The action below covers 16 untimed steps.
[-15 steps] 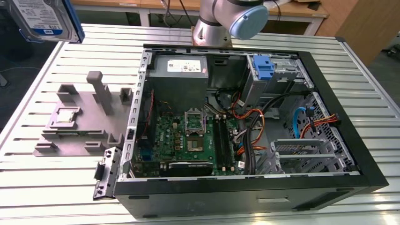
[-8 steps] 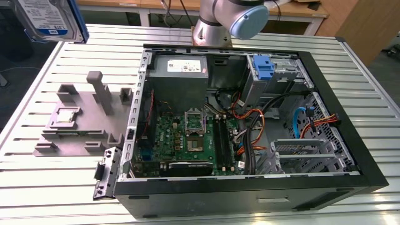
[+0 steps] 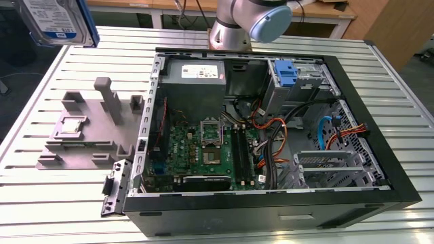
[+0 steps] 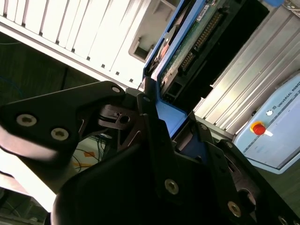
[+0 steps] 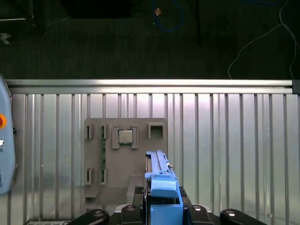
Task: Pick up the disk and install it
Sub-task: 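Pick up the disk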
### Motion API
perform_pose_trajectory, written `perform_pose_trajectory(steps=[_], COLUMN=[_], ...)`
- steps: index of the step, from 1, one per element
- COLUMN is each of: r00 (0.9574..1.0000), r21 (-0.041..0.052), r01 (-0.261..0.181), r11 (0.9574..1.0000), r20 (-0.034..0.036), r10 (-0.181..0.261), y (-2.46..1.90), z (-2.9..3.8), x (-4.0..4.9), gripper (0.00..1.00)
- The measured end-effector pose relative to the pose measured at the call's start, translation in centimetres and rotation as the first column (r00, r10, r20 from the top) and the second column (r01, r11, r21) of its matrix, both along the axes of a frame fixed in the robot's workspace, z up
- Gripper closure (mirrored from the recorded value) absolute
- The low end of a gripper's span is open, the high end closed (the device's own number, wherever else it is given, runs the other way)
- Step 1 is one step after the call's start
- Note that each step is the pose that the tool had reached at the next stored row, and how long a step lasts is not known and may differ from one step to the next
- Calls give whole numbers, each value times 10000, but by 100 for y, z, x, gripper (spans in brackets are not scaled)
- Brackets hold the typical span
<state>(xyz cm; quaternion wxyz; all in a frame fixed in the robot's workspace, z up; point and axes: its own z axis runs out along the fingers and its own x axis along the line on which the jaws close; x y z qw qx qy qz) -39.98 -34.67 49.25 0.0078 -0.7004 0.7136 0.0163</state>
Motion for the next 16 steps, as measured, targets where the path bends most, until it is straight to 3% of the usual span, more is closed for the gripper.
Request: perform_pose_trajectory(steps=[9,16], r00=[10000,10000], r21=[0,0], r01=[0,0], r11=[10000,10000], r20=[1,1], r10=[0,0], y=[-141,-194], z=[0,0], x=[1,112], gripper=[63,63])
